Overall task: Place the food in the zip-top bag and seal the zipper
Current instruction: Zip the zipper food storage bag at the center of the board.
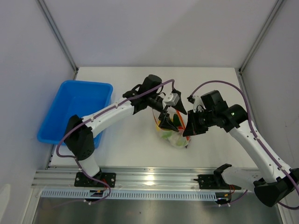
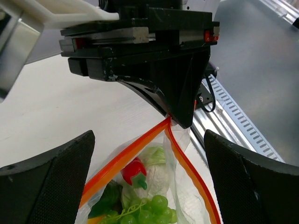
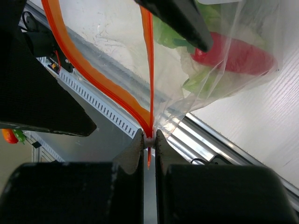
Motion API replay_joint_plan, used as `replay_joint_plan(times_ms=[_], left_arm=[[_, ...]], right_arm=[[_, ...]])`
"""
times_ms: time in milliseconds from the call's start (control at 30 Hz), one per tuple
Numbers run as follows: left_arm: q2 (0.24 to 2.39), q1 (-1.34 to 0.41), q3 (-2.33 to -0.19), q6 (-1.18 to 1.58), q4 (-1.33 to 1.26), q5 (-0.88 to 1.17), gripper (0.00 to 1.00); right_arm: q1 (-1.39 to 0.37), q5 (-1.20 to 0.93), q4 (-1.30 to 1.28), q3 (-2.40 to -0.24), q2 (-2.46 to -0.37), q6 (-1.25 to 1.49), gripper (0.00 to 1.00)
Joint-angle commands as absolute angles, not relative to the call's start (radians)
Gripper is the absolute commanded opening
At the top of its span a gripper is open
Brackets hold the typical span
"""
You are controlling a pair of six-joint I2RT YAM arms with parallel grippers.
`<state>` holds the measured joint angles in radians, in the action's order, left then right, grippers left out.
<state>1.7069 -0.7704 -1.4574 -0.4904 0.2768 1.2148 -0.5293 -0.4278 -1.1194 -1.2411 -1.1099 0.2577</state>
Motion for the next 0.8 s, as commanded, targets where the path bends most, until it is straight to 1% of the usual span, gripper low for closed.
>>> replay_joint_plan(times_ms=[0, 33, 167, 233, 367, 467, 500, 567, 600, 667, 700, 733, 767], left_arm=[[1.723, -0.793, -1.526, -0.629, 0.371, 1.232, 0.99], [1.733, -0.795, -1.534, -0.640, 0.418, 1.227, 0.98], [1.729, -0.795, -1.511, -0.646, 0.456, 1.197, 0.96], [1.715, -0.799, -1.474, -0.643, 0.445, 1.163, 0.95], [1.655, -0.810, -1.372, -0.595, 0.336, 1.082, 0.91], [1.625, -0.815, -1.324, -0.562, 0.260, 0.994, 0.85], [1.611, -0.821, -1.301, -0.552, 0.249, 0.976, 0.79], [1.600, -0.825, -1.293, -0.519, 0.229, 0.910, 0.77], [1.588, -0.827, -1.276, -0.506, 0.219, 0.891, 0.67], [1.575, -0.827, -1.259, -0.466, 0.203, 0.862, 0.54], [1.566, -0.827, -1.253, -0.453, 0.195, 0.855, 0.40], [1.566, -0.827, -1.255, -0.424, 0.195, 0.835, 0.32], [1.565, -0.827, -1.255, -0.408, 0.205, 0.827, 0.25]], right_arm=[[-0.535, -0.433, -1.088, -1.259, -1.092, 0.233, 0.00], [-0.534, -0.428, -1.091, -1.261, -1.092, 0.226, 0.00], [-0.535, -0.422, -1.103, -1.278, -1.094, 0.215, 0.00], [-0.534, -0.422, -1.103, -1.298, -1.101, 0.215, 0.00], [-0.535, -0.451, -1.108, -1.325, -1.106, 0.207, 0.00], [-0.534, -0.462, -1.103, -1.342, -1.106, 0.207, 0.00], [-0.534, -0.463, -1.101, -1.342, -1.108, 0.207, 0.00], [-0.534, -0.465, -1.095, -1.341, -1.104, 0.207, 0.00], [-0.534, -0.465, -1.091, -1.336, -1.106, 0.209, 0.00], [-0.535, -0.459, -1.091, -1.325, -1.109, 0.209, 0.00], [-0.534, -0.439, -1.088, -1.319, -1.111, 0.215, 0.00], [-0.534, -0.428, -1.080, -1.309, -1.112, 0.219, 0.09], [-0.535, -0.416, -1.078, -1.302, -1.111, 0.224, 0.16]])
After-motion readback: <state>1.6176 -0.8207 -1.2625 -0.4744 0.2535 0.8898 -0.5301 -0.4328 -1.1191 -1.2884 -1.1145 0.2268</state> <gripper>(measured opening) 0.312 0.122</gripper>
